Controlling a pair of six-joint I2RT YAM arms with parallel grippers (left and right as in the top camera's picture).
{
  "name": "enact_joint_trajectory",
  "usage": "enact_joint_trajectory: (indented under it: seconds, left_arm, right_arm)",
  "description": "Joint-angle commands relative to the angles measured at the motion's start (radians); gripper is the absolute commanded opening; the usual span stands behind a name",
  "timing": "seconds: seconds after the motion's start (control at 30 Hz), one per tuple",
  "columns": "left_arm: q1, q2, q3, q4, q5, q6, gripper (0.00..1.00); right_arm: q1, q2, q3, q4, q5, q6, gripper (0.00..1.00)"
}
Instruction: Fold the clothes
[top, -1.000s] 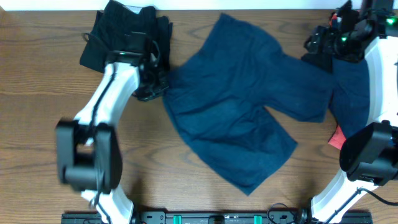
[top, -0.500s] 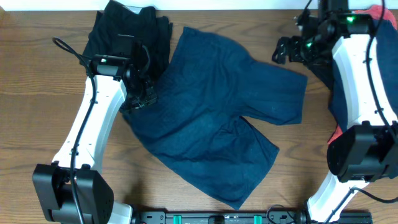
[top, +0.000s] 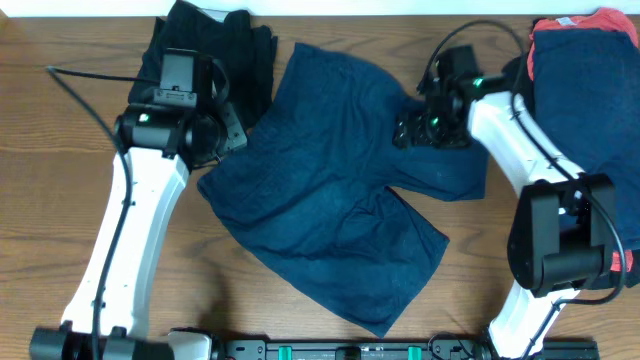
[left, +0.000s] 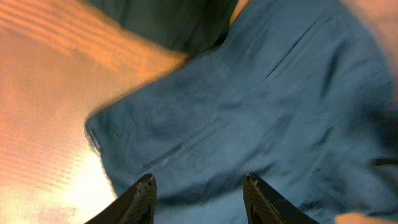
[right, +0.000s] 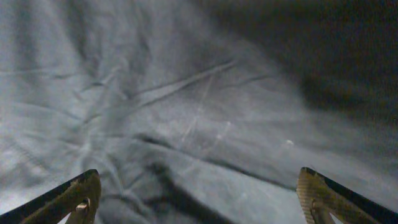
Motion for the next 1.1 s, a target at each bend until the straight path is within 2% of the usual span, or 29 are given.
enact_joint_trajectory:
  seconds: [0.0, 0.23, 0.43, 0.63, 0.77, 0.83, 0.97, 1.07]
  left_arm:
    - [0.001, -0.008, 0.0, 0.031, -0.013, 0.006, 0.49]
    - [0.001, 0.003, -0.001, 0.071, -0.013, 0.006, 0.5]
    - [0.001, 0.008, -0.001, 0.093, -0.013, 0.006, 0.5]
    - [0.001, 0.008, -0.001, 0.093, -0.013, 0.006, 0.5]
    - [0.001, 0.014, -0.001, 0.094, -0.013, 0.005, 0.5]
    - [0.001, 0.021, -0.001, 0.095, -0.013, 0.005, 0.5]
    - [0.001, 0.045, -0.001, 0.101, -0.013, 0.006, 0.5]
    - [0.001, 0.062, -0.001, 0.093, -0.05, 0.006, 0.5]
  right_arm:
    - [0.027, 0.0, -0.093, 0.072, 0.061, 0.058, 0.97]
    - [0.032, 0.0, -0.246, 0.237, 0.238, 0.136, 0.96]
    - [0.023, 0.039, -0.393, 0.555, 0.457, 0.16, 0.93]
    - [-0.014, 0.215, -0.411, 0.826, 0.494, 0.16, 0.89]
    - [-0.055, 0.369, -0.355, 1.017, 0.484, 0.159, 0.88]
    - [-0.066, 0.399, -0.318, 1.041, 0.464, 0.153, 0.89]
    - [-0.09, 0.438, -0.179, 1.05, 0.387, 0.092, 0.93]
    - [-0.1, 0.429, -0.046, 0.966, 0.354, 0.024, 0.99]
